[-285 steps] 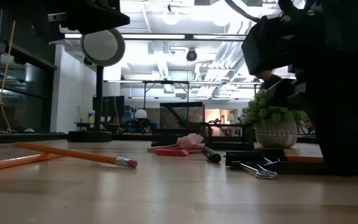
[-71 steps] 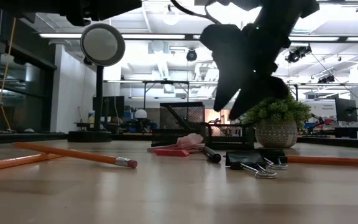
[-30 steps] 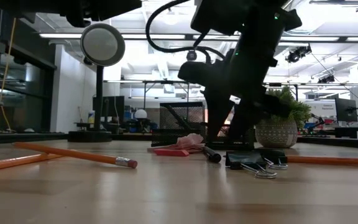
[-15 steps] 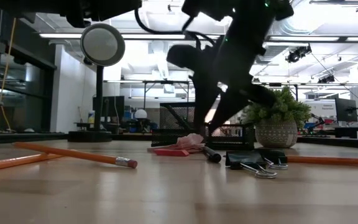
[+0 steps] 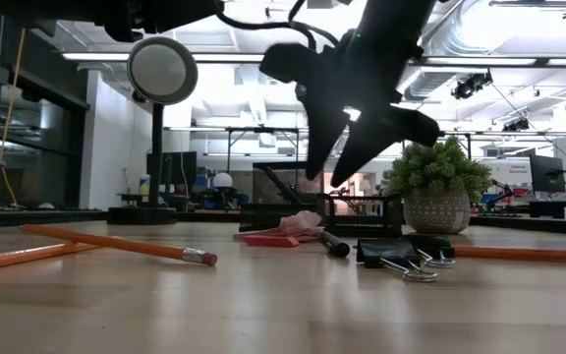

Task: Pick and place office supplies into organizer
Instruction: Put the black pen into the black desk organizer

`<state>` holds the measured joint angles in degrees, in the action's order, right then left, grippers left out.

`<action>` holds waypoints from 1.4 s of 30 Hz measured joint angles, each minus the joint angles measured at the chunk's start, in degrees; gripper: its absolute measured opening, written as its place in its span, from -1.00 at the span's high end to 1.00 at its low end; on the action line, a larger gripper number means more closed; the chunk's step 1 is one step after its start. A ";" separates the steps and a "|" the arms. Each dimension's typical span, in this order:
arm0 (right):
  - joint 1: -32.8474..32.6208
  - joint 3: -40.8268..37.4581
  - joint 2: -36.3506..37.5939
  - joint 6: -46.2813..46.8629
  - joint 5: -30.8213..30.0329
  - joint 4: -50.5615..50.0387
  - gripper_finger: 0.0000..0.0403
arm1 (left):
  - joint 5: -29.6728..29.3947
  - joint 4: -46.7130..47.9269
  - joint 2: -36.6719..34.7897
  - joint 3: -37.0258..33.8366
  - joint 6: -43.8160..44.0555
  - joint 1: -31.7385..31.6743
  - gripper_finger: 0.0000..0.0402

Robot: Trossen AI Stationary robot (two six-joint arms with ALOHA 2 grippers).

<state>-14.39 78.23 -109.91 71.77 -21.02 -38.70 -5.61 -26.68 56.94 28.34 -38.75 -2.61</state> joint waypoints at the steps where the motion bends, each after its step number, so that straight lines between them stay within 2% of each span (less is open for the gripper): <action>1: 0.02 0.06 0.00 -0.02 -0.61 -0.68 0.33 | 0.00 0.21 -0.01 0.00 0.01 0.00 0.99; 5: 0.19 0.06 0.00 -0.69 -2.93 -0.66 0.33 | 0.00 0.57 -0.01 0.00 0.01 0.00 0.99; 27: 1.61 0.06 0.01 -5.68 -4.81 0.03 0.33 | 0.00 -0.64 -0.01 0.00 -1.32 0.02 0.99; 42: 2.03 0.06 0.01 -3.61 -4.42 -1.05 0.33 | 1.05 -1.96 -0.01 0.00 -1.78 0.01 0.99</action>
<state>-12.36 78.28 -109.90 68.16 -25.43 -39.75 -4.56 -28.64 56.93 28.34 -40.53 -2.60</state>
